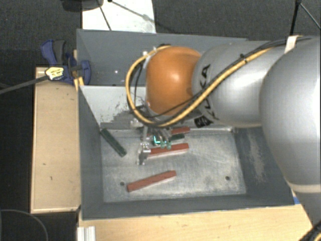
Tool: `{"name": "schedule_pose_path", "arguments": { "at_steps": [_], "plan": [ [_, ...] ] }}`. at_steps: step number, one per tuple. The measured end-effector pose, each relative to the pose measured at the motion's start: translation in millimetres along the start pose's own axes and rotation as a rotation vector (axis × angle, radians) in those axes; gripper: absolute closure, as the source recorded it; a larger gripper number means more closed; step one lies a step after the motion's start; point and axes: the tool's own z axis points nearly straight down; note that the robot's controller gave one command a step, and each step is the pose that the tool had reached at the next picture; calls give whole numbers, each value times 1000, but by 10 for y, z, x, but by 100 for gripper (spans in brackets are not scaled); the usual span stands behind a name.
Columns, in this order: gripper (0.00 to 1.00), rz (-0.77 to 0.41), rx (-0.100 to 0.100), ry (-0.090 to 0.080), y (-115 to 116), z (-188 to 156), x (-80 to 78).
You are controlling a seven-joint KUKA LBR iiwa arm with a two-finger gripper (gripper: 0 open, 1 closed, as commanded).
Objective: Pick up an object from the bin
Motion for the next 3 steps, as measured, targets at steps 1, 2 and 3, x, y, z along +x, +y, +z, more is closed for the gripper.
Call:
{"name": "schedule_pose_path", "arguments": {
  "at_steps": [1, 2, 3],
  "plan": [
    [0, 4, -1, -7, -6, -36, -21],
    [100, -9, -1, -7, -484, 714, 16],
    [100, -8, -1, -7, -484, 714, 16]
  ]
}}
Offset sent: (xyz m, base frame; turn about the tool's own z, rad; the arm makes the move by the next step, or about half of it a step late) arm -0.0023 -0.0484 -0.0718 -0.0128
